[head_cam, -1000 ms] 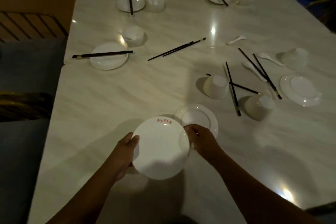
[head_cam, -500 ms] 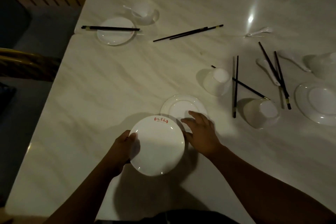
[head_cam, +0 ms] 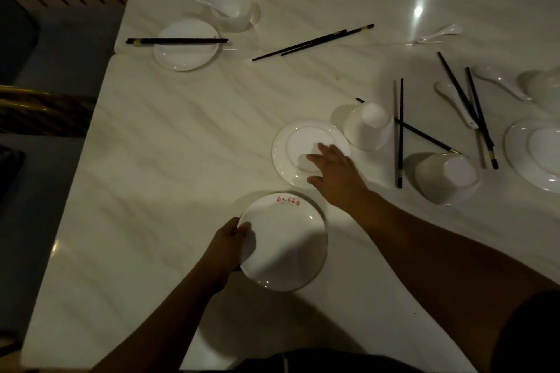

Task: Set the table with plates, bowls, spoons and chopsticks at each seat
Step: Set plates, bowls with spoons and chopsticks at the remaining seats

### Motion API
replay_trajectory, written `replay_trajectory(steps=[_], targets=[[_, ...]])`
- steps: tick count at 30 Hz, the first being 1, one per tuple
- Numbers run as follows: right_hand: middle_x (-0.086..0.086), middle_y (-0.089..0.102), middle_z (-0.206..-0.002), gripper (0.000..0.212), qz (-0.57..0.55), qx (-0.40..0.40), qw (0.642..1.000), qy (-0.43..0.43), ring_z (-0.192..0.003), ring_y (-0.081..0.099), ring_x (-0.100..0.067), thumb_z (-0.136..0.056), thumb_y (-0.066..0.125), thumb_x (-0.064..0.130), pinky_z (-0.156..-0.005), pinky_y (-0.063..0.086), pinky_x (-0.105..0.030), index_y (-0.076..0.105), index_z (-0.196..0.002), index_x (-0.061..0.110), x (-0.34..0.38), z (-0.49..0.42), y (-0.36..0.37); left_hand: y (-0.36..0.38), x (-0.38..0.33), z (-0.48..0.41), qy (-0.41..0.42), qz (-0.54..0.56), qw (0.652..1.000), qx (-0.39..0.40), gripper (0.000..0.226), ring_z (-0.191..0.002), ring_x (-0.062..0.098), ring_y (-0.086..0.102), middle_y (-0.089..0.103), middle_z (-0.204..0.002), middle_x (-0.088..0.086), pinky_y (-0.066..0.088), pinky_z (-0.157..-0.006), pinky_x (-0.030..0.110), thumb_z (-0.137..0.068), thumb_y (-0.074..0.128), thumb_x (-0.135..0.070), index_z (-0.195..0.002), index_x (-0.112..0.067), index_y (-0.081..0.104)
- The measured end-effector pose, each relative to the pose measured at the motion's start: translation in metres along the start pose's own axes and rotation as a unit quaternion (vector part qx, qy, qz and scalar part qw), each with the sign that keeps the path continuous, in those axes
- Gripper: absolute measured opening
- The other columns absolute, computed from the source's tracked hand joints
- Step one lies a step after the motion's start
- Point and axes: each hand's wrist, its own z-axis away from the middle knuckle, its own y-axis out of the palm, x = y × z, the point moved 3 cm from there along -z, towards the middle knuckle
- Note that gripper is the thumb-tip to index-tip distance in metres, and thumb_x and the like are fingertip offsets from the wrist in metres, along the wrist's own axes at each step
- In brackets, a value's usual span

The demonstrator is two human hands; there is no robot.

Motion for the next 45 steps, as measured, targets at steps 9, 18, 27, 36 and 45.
replay_trajectory(steps=[9, 18, 27, 36, 45], targets=[[-0.008, 0.046, -0.141, 0.042, -0.090, -0.108, 0.989, 0.049, -0.132, 0.040, -0.024, -0.093, 0.052, 0.029, -0.111, 0.028, -0.036, 0.051, -0.134, 0.020, 0.004, 0.025, -0.008, 0.014, -0.010, -0.007, 0.003, -0.025, 0.998, 0.051, 0.033, -0.100, 0.028, 0.057, 0.058, -0.117, 0.008, 0.059, -0.065, 0.042, -0.098, 0.043, -0.030, -0.130, -0.026, 0.049], [-0.005, 0.066, -0.108, 0.025, -0.236, -0.031, 0.939, 0.250, -0.095, 0.059, -0.020, -0.097, 0.047, 0.024, -0.081, 0.040, -0.025, 0.064, -0.113, 0.016, -0.032, 0.125, 0.030, 0.045, -0.006, 0.001, 0.025, -0.018, 0.996, 0.087, 0.029, -0.103, 0.030, 0.056, 0.057, -0.117, 0.009, 0.058, -0.059, 0.040, -0.101, 0.036, -0.022, -0.128, -0.025, 0.046], [-0.005, 0.061, -0.092, 0.012, -0.291, -0.009, 0.926, 0.242, -0.080, 0.062, -0.020, -0.095, 0.048, 0.017, -0.061, 0.058, -0.028, 0.058, -0.100, 0.014, -0.055, 0.129, 0.024, 0.070, -0.001, -0.006, 0.060, -0.072, 0.995, -0.029, 0.020, -0.093, 0.030, 0.060, 0.065, -0.104, 0.014, 0.053, -0.085, 0.053, -0.096, 0.046, -0.025, -0.106, -0.018, 0.062], [-0.011, 0.061, -0.098, 0.016, -0.332, 0.004, 0.914, 0.231, -0.077, 0.062, -0.024, -0.096, 0.048, 0.015, -0.058, 0.060, -0.034, 0.059, -0.104, 0.008, -0.028, 0.113, 0.026, 0.036, 0.005, -0.023, 0.044, -0.092, 0.992, -0.079, 0.029, -0.097, 0.034, 0.059, 0.061, -0.111, 0.015, 0.055, -0.083, 0.053, -0.091, 0.042, -0.015, -0.114, -0.012, 0.060], [-0.014, 0.062, -0.099, 0.014, -0.332, -0.002, 0.911, 0.245, -0.086, 0.064, -0.030, -0.096, 0.048, 0.015, -0.066, 0.061, -0.044, 0.059, -0.102, 0.009, -0.018, 0.113, 0.032, 0.019, -0.002, -0.020, 0.041, -0.109, 0.992, -0.045, 0.026, -0.093, 0.037, 0.060, 0.061, -0.104, 0.018, 0.059, -0.069, 0.051, -0.090, 0.046, -0.010, -0.109, -0.008, 0.063]])
